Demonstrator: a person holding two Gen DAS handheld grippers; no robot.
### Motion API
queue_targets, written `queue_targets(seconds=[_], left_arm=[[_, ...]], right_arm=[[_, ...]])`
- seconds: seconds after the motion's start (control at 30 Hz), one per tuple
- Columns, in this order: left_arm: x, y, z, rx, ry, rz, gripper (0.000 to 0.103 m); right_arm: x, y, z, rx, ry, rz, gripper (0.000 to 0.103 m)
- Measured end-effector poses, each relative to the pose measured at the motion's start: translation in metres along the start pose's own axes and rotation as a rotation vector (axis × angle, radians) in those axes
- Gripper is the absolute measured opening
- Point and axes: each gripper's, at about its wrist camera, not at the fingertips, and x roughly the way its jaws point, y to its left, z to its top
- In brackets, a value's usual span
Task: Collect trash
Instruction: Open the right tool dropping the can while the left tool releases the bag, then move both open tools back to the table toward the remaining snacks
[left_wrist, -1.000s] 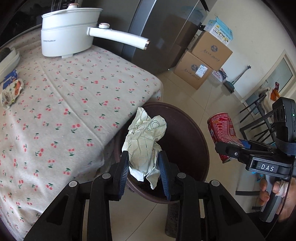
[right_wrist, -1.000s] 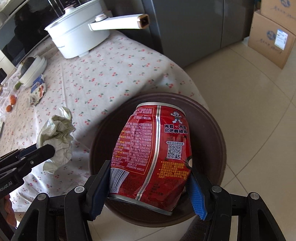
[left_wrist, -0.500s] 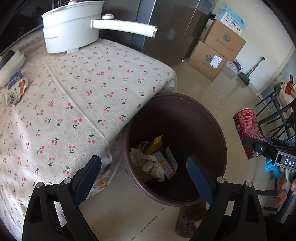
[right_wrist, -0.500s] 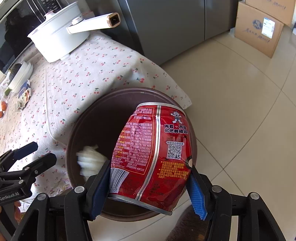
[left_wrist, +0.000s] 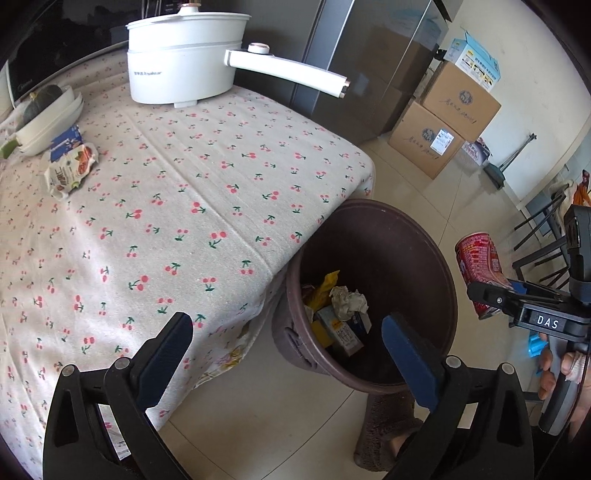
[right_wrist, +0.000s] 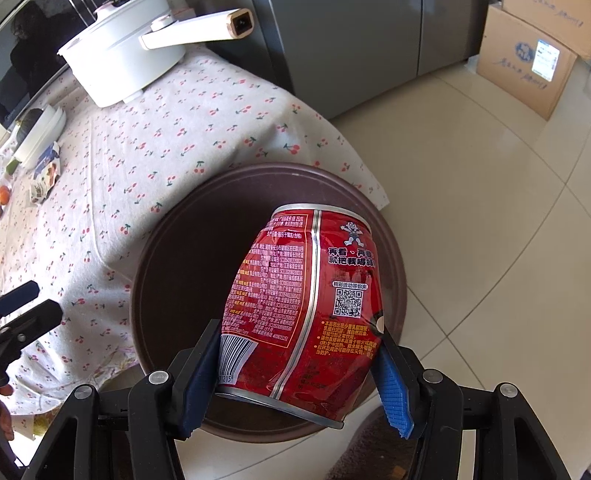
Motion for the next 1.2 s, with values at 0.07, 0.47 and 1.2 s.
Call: queue_targets(seconds=[0.07, 0.47, 1.2], left_arm=[[-0.006, 0.01, -0.002, -0.007, -0.001, 0.006, 0.103], [-0.044, 0.083, -0.018, -0.103, -0.027, 0.042, 0.103], [-0.093, 0.184, -0.036, -0.339, -0.101, 0.137, 0.103]], right_arm=[[0.003, 0.006, 0.001, -0.006, 0.005, 0.0, 0.065], [0.018, 0.045, 0.009, -0.018, 0.031, 0.006, 0.07], [0.033, 0.176, 0.018, -0.204, -0.012, 0.032, 0.092]])
